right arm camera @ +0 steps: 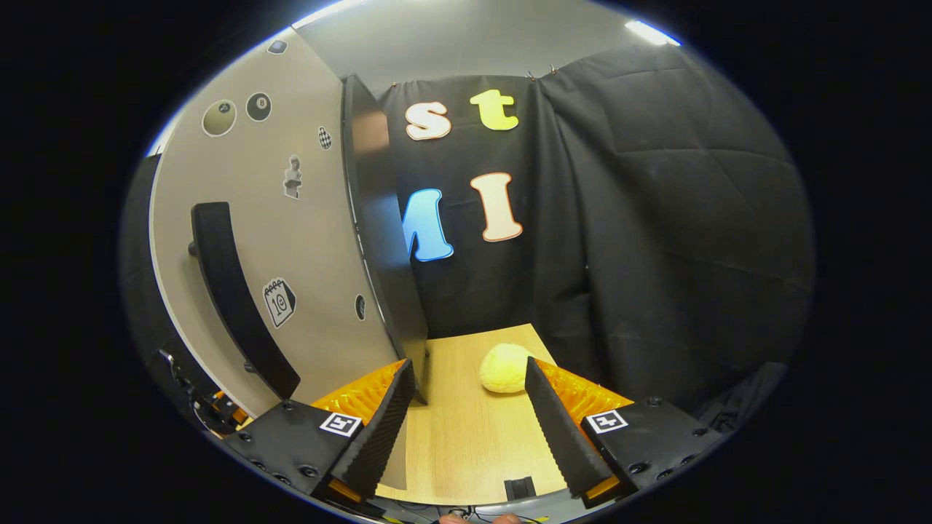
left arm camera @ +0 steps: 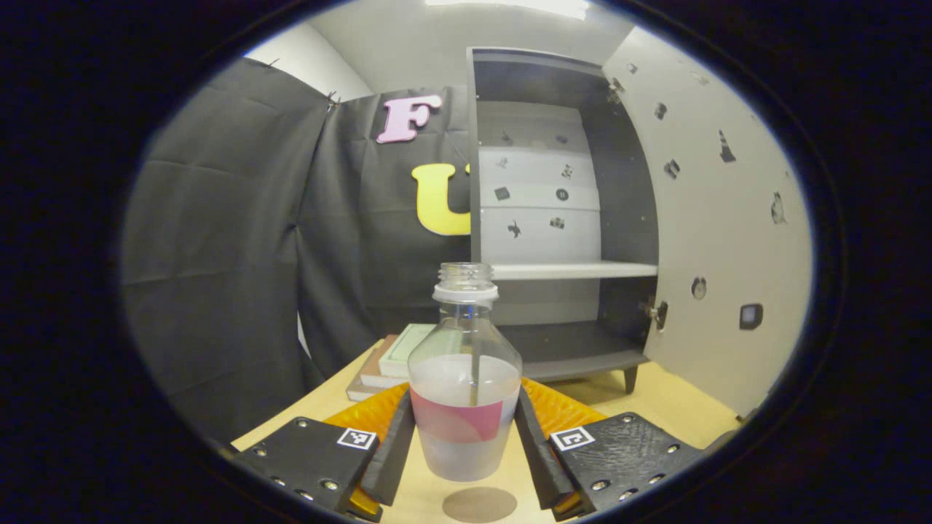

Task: Open the cabinet door with the right hand, grasp the bottle in the cabinet with the left hand and place it on the coaster, then close the cabinet door with the right hand.

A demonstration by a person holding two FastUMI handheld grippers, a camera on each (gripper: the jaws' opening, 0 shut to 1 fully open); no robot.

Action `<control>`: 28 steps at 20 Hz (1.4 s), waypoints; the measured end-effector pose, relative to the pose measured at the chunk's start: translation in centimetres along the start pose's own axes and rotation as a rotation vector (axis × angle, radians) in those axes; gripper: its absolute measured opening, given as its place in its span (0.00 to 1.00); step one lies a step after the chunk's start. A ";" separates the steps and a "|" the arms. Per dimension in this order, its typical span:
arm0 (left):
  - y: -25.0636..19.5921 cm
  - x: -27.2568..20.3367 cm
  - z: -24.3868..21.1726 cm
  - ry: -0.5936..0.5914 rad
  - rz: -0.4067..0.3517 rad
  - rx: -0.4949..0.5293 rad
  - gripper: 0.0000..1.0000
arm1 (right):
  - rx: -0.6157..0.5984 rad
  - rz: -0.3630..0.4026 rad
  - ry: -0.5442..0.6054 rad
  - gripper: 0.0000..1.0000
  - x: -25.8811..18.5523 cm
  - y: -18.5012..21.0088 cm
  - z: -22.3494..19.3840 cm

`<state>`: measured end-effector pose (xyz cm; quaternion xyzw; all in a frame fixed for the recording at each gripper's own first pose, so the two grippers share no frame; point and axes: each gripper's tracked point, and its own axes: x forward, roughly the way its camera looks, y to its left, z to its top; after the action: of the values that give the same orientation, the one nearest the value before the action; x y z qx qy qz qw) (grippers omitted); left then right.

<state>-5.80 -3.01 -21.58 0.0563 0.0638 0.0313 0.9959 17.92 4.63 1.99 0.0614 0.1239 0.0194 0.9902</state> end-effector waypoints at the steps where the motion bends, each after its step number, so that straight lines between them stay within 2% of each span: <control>1: 0.0 -0.1 -1.1 0.008 0.006 -0.001 0.71 | 0.005 0.017 0.001 0.96 -0.1 0.2 -0.3; 2: 0.2 -0.1 -2.2 0.016 0.016 -0.008 0.72 | 0.014 0.018 -0.008 0.89 -0.1 0.1 -0.3; 5: 0.2 0.3 -5.1 0.039 0.038 -0.013 0.70 | 0.014 0.032 -0.041 0.89 -0.3 -0.4 -0.2; 6: -0.1 0.6 -6.3 0.051 0.036 -0.011 0.72 | 0.001 0.029 -0.048 0.96 -0.3 -0.5 -0.2; 7: -0.4 0.7 -7.3 0.061 0.032 -0.007 0.72 | -0.016 0.021 -0.053 0.89 -0.3 -0.6 -0.2; 9: -1.1 1.0 -8.9 0.072 0.023 0.007 0.70 | -0.038 0.002 -0.047 0.89 -0.3 -0.6 -0.4; 10: -1.3 1.1 -9.6 0.075 0.017 0.014 0.72 | -0.035 -0.002 -0.035 0.89 -0.3 -0.6 -0.6; 11: -1.7 1.1 -10.3 0.077 0.013 0.020 0.72 | -0.025 -0.009 -0.022 0.96 -0.2 -0.7 -0.7; 13: -2.2 1.0 -11.7 0.086 0.004 0.027 0.72 | 0.006 -0.020 -0.007 0.96 -0.1 -0.8 -1.0; 17: -3.1 0.8 -13.0 0.066 -0.019 0.071 0.72 | 0.048 -0.036 0.028 0.96 0.2 -1.7 -2.7; 19: -3.4 0.7 -13.5 0.060 -0.024 0.080 0.72 | 0.072 -0.018 0.062 0.96 -0.2 -1.4 -3.8; 22: -3.0 0.4 -14.0 0.049 -0.009 0.066 0.70 | 0.078 -0.032 0.073 0.96 0.1 -2.1 -4.2; 23: -2.8 -0.1 -14.5 0.058 0.001 0.050 0.73 | 0.090 -0.030 0.080 0.96 0.3 -2.1 -4.3; 28: -2.6 -0.6 -14.5 0.073 0.005 0.030 0.75 | 0.117 -0.037 0.080 0.96 0.3 -2.6 -4.6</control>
<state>-8.19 -4.08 -36.11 0.0703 0.1003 0.0348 0.9919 17.15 2.64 -2.81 0.1159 0.1655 -0.0037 0.9794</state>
